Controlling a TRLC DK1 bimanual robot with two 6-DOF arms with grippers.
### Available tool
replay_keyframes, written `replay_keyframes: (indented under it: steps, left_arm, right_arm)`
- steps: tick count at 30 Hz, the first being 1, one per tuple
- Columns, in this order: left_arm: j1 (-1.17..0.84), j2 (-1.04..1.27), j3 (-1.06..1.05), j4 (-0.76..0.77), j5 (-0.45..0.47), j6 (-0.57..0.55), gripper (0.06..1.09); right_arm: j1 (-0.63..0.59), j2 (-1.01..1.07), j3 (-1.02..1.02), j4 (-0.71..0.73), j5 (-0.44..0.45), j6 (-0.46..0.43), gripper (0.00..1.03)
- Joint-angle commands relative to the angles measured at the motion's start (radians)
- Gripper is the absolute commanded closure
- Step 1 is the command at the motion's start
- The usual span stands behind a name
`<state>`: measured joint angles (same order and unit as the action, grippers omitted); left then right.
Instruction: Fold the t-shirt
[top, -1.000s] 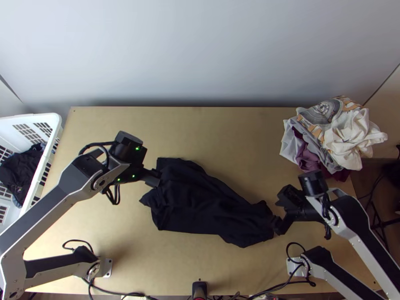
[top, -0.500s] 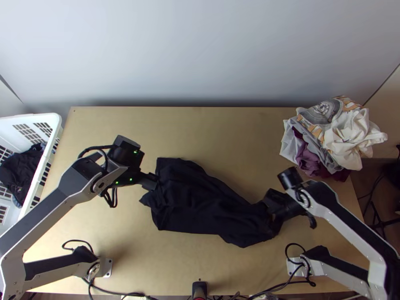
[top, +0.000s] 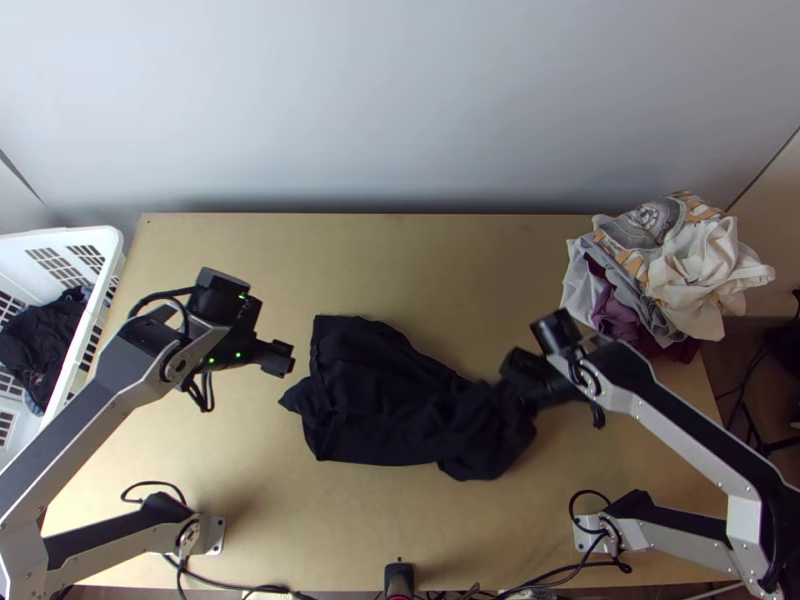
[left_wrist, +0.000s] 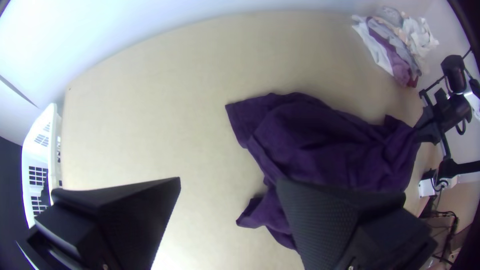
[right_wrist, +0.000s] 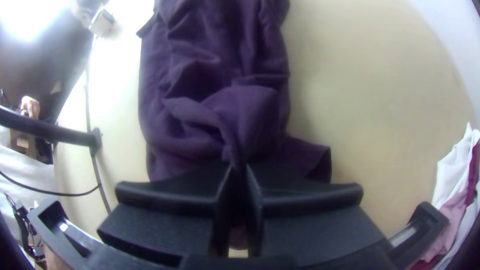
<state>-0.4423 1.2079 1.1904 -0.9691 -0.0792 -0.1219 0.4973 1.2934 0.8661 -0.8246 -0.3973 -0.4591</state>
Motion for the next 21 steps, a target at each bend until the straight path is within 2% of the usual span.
replay_keyframes:
  steps: [1,8,12,17,18,19,20,21]
  left_arm:
    - [0.056,-0.021,-0.022,0.006,0.002,0.03,0.15]
    - [0.086,-0.039,-0.04,0.009,0.002,0.059,0.15]
    - [0.123,-0.039,-0.048,0.02,0.002,0.091,0.15]
    - [0.152,-0.042,-0.054,0.021,0.002,0.117,0.15]
    - [0.154,-0.044,-0.055,0.021,0.004,0.117,0.15]
    - [0.157,-0.044,-0.057,0.021,0.004,0.119,0.15]
    - [0.16,-0.042,-0.058,0.023,0.004,0.119,0.15]
    - [0.163,-0.042,-0.06,0.024,0.006,0.119,0.15]
  right_arm:
    - [0.029,0.098,0.248,0.038,0.003,0.045,1.0]
    - [-0.031,0.394,0.53,0.11,0.017,0.057,1.0]
    - [-0.057,0.587,0.676,0.226,0.071,0.149,1.0]
    - [-0.062,0.791,0.818,0.341,0.149,0.203,1.0]
    - [-0.062,0.828,0.852,0.347,0.158,0.232,0.96]
    - [-0.062,0.854,0.878,0.347,0.161,0.255,0.81]
    - [-0.063,0.874,0.895,0.354,0.169,0.286,0.57]
    - [-0.065,0.883,0.901,0.349,0.169,0.316,0.28]
